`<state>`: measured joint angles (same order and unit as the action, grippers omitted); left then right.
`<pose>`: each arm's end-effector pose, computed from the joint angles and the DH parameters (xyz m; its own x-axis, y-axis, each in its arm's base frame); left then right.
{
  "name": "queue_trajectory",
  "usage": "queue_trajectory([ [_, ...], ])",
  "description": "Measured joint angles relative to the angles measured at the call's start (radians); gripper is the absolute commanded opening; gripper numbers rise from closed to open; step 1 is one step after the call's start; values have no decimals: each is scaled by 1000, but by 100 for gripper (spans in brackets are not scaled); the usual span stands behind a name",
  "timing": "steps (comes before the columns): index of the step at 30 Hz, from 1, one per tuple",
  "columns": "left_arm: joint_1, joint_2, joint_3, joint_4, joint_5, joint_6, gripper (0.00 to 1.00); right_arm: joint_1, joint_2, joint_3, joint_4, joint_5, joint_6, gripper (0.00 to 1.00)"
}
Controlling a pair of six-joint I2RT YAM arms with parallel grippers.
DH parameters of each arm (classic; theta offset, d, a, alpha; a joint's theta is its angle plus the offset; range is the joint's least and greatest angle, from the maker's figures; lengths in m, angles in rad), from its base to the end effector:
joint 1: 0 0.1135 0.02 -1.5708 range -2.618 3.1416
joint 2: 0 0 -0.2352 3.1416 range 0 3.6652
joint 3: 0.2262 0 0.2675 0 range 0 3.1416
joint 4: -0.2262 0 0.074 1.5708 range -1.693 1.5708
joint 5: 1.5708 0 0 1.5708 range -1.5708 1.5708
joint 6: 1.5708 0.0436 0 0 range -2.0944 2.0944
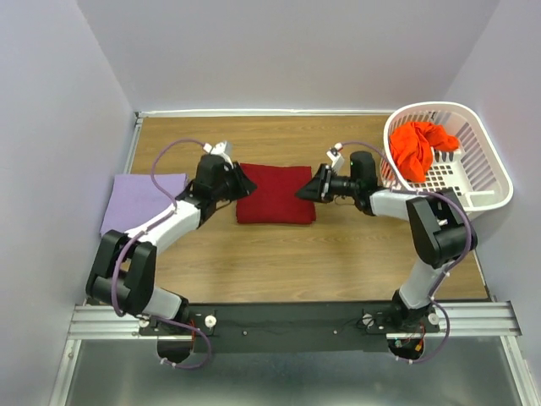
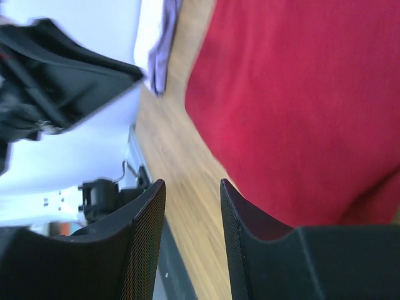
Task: Fold and stack the t-shirts
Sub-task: Fold the tshirt, then neatly place the folded tshirt to the corner
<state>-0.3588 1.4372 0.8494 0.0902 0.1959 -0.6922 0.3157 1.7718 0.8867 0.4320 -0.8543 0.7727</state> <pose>0.3168 -0.1279 0.1962 -0.6661 -0.4188 -0.6172 0.1032 0.7678 -0.6324 0.3422 0.1464 0.1353 -0.8902 0.1915 -0.4133 -0.3170 0.3912 0.8640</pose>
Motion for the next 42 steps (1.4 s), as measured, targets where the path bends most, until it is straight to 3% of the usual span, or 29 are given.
queue_trajectory([
  [4, -16, 32, -174, 51, 6, -38, 28, 11, 64, -128, 174, -23, 78, 47],
  [8, -3, 92, -245, 79, 7, -83, 26, 12, 159, -192, 243, -15, 92, 46],
  [16, 32, -42, -337, 53, -24, -114, 28, 5, 158, -247, 312, 2, 95, 45],
  [19, 36, -164, -339, -26, -61, -109, 36, 18, 88, -219, 169, 52, 26, 48],
  [21, 36, -237, -323, -78, -92, -101, 48, 45, 46, -157, 40, 105, -40, 51],
  [29, 51, -420, -113, -271, -348, 26, 78, 338, -18, 211, -380, 409, -310, 67],
  [34, 111, -387, -39, -326, -476, 122, 84, 514, 91, 454, -568, 661, -459, 75],
  [42, 252, -240, -54, -341, -420, 216, 84, 676, 310, 713, -731, 970, -639, 73],
])
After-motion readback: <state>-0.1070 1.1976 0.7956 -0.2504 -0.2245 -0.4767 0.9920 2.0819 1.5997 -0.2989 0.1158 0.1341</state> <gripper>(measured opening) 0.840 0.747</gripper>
